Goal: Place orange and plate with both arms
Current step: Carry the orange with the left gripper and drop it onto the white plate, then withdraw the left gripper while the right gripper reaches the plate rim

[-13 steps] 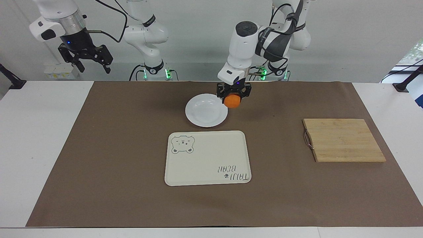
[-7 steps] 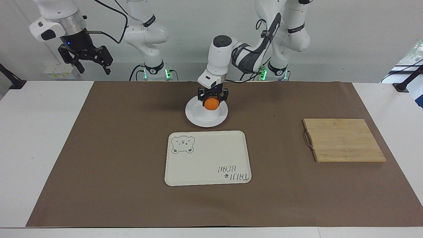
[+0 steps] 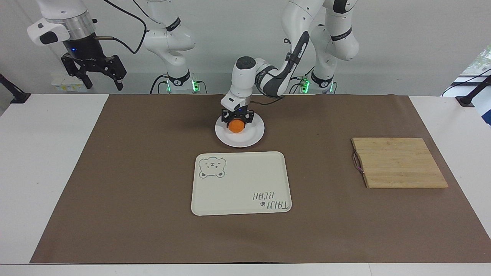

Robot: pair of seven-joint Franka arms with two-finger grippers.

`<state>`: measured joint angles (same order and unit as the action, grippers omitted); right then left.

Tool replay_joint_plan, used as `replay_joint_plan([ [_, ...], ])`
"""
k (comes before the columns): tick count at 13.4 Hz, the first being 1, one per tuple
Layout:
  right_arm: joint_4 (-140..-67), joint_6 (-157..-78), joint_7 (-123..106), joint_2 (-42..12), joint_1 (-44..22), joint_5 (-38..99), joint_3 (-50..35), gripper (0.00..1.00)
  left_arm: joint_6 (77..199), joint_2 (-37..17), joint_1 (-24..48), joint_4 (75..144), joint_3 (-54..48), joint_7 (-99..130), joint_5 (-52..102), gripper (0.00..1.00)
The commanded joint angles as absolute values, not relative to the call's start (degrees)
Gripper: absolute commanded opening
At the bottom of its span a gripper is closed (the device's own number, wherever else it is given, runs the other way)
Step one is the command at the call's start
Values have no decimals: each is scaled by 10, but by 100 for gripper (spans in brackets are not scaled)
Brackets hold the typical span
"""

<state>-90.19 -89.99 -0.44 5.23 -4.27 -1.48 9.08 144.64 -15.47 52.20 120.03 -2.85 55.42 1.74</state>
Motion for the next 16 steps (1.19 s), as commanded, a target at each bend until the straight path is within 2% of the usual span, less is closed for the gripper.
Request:
replay_joint_plan([
  [1, -938, -914, -22, 58, -40, -11, 87, 100, 1352, -86, 496, 1192, -19, 553, 21, 100],
  [3, -974, -913, -25, 65, -43, 32, 88, 100, 1286, -54, 449, 1167, -16, 510, 20, 100],
  [6, -1039, -925, -23, 67, -46, 121, 88, 100, 1208, -57, 383, 1101, -16, 419, 21, 100],
  [11, -1210, -1115, -51, 57, -58, 327, 84, 100, 1146, -51, 277, 1058, -15, 287, 27, 100],
  [14, -1285, -1173, -77, 65, -71, 443, 83, 100, 1122, -52, 221, 1037, -15, 226, 33, 100],
  [16, -1309, -1183, -88, 76, -73, 489, 83, 100, 1115, -48, 184, 1036, -13, 181, 33, 100],
])
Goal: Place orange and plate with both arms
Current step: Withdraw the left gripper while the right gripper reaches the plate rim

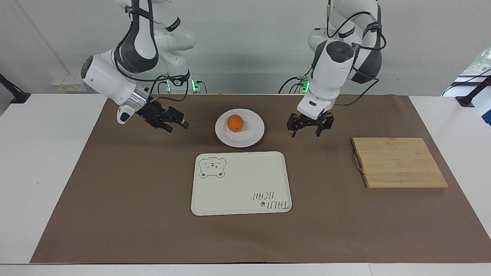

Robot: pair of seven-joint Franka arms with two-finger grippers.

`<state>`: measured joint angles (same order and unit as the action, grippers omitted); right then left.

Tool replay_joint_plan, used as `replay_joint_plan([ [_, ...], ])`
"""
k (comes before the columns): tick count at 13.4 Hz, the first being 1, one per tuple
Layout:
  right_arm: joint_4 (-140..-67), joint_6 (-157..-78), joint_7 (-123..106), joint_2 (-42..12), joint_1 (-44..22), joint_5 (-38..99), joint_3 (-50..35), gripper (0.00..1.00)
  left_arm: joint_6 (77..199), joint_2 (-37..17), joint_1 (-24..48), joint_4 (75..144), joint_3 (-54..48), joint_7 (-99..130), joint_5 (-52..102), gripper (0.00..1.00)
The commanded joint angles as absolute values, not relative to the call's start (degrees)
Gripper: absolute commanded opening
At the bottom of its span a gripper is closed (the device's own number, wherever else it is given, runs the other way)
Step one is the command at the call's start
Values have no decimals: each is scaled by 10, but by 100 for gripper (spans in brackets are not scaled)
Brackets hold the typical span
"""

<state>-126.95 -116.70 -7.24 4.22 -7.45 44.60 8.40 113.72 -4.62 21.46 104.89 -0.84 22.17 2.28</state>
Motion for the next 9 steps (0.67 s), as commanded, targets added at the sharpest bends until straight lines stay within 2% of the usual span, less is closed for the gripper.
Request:
replay_joint_plan([
  [1, -1327, -1187, -100, 79, -81, 517, 83, 100, 1101, -45, 167, 1030, -12, 156, 33, 100],
  [4, -1413, -1231, -222, 88, -85, 608, 83, 100, 1064, -32, 108, 1018, -11, 84, 33, 100],
  [7, -1457, -1248, -268, 99, -102, 656, 83, 100, 1039, -17, 60, 1015, -11, 8, 33, 100],
  [9, -1490, -1279, -314, 99, -137, 722, 83, 100, 1017, -6, 33, 1006, -10, -30, 33, 100],
])
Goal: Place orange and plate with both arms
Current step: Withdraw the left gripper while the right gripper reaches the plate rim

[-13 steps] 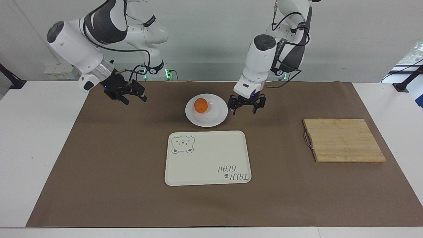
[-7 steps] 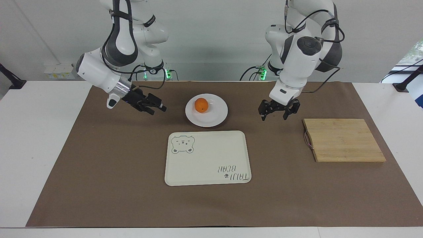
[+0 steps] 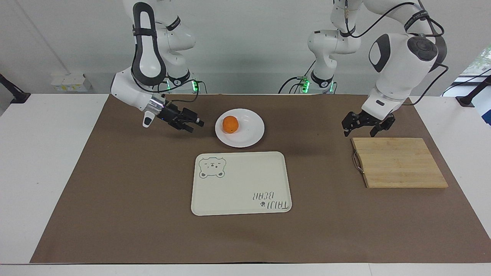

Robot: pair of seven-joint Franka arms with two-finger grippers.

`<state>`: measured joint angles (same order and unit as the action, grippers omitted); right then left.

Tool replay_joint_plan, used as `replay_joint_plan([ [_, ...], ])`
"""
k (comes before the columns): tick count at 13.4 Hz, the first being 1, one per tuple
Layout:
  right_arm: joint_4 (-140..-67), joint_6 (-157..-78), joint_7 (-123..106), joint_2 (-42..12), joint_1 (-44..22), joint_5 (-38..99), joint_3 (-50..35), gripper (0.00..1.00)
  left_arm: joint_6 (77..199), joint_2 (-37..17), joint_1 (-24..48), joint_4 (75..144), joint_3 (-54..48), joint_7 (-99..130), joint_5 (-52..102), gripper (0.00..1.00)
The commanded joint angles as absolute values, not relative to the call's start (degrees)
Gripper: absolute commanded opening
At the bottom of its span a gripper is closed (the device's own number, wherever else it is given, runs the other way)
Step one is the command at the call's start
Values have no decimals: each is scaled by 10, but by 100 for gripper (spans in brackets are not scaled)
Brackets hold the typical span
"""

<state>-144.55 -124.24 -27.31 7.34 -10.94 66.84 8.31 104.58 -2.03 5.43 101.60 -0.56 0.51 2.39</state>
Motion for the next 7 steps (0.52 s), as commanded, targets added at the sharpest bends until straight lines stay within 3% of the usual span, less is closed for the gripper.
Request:
replay_joint_plan([
  [1, -1508, -1294, -355, 97, -152, 775, 83, 100, 994, 0, 23, 996, -10, -36, 27, 100],
  [3, -1533, -1312, -425, 91, -184, 861, 83, 100, 956, 3, 19, 963, -7, -36, 23, 100],
  [7, -1562, -1334, -466, 90, -210, 899, 83, 100, 844, -5, 11, 865, -10, -35, -12, 100],
])
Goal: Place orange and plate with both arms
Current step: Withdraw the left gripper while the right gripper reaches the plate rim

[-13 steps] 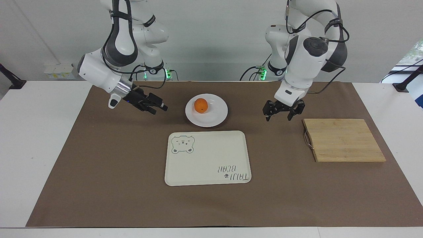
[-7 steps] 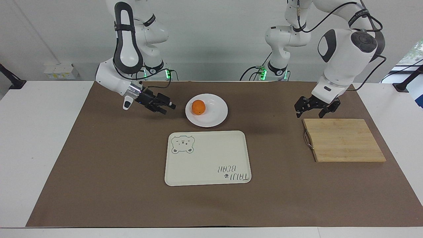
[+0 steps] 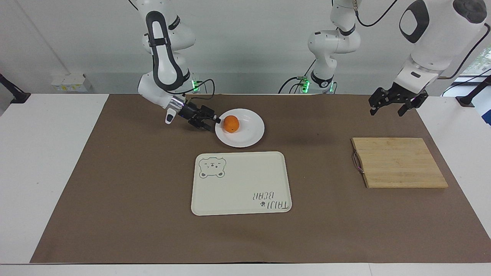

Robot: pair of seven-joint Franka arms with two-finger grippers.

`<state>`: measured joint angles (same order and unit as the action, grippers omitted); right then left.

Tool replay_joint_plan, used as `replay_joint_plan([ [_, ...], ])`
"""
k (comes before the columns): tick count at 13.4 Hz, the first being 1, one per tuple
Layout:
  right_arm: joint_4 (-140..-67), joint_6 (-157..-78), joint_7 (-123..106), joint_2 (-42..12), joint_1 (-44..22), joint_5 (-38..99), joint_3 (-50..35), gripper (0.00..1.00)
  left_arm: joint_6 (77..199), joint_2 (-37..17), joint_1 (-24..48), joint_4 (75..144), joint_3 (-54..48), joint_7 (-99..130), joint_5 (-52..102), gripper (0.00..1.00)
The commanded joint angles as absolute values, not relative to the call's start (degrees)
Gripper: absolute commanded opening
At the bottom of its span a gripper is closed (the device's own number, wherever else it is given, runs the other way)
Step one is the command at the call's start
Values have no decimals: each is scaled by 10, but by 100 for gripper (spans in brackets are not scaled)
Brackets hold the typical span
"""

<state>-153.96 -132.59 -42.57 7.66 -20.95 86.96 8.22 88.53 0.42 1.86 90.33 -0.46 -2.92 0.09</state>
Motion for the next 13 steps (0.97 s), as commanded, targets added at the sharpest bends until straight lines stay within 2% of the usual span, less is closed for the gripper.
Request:
replay_joint_plan([
  [1, -1569, -1334, -478, 90, -210, 914, 83, 100, 850, -1, 11, 867, -10, -31, -11, 100],
  [4, -1586, -1334, -504, 90, -214, 946, 83, 100, 849, 3, 3, 875, -10, -30, -10, 100],
  [7, -1585, -1363, -511, 84, -258, 1007, 82, 100, 849, 3, 4, 875, -11, -31, -10, 100],
  [8, -1585, -1374, -518, 83, -273, 1019, 82, 96, 849, 3, 4, 875, -11, -31, -10, 100],
  [10, -1585, -1394, -560, 82, -281, 1025, 83, 76, 849, 3, 4, 875, -11, -31, -10, 100],
  [11, -1585, -1395, -562, 81, -281, 1026, 83, 62, 849, 3, 4, 875, -11, -31, -10, 100],
  [13, -1585, -1395, -560, 78, -281, 1026, 83, 27, 849, 3, 4, 875, -11, -31, -10, 100],
])
